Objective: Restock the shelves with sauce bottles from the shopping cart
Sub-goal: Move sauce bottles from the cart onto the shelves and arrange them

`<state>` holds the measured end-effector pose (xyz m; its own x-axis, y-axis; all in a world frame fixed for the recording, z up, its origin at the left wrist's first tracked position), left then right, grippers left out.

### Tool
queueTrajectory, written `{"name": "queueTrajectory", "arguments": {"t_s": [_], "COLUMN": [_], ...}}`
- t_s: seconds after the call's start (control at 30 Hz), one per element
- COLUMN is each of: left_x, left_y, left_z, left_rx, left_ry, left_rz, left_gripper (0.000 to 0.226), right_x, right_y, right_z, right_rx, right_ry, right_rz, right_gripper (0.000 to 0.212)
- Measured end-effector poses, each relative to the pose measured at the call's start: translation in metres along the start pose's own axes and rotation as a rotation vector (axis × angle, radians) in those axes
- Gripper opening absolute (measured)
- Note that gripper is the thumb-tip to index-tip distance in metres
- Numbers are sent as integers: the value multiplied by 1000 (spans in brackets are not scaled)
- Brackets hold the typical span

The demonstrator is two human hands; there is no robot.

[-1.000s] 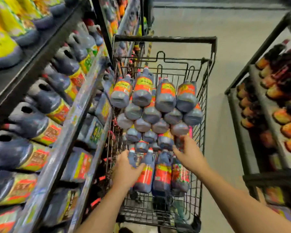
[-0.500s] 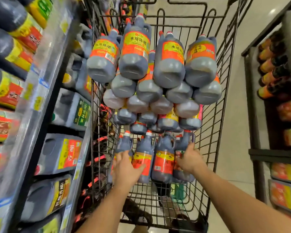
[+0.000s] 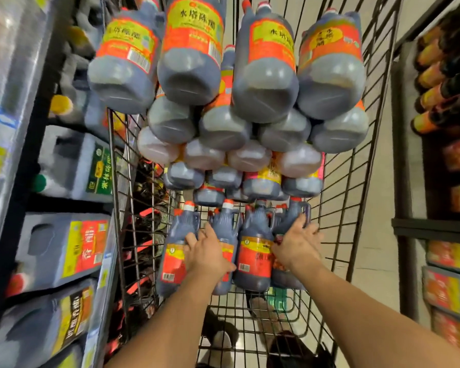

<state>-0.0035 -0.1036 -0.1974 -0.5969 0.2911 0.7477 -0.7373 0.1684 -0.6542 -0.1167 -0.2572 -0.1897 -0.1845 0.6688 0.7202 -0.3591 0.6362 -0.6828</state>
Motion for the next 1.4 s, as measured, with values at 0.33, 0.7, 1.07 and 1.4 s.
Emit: {"name": "queueTrajectory", "arguments": {"t_s": [0.33, 0.7, 1.07, 1.4], "left_x": [-17, 0, 19, 26], "left_y": [2, 18, 22, 18], "left_z": [6, -4, -18, -35], "left_rx": [51, 413, 603, 795], "left_ry": [-135, -54, 15, 90], "left_rz": [-53, 156, 219, 241], "left_gripper": [99, 104, 117, 110], "right_x": [2, 3, 15, 30], "right_y": [2, 1, 7, 15], "right_z": [3, -1, -2, 9], "right_rx": [2, -73, -92, -305], "right_ry": [6, 109, 43, -143], "right_rz": [91, 138, 184, 220], "right_gripper": [89, 111, 75, 60]}}
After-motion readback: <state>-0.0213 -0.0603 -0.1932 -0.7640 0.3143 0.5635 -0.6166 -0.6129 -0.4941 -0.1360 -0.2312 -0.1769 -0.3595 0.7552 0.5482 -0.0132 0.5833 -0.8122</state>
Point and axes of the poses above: each hand's wrist, its own x-axis away from the middle knuckle, its own y-axis out of the palm, z = x × y, the point moved 1 cm from there along -x, towards the middle knuckle, and after that the axes turned 8 degrees about x, right-handed, at the moved point
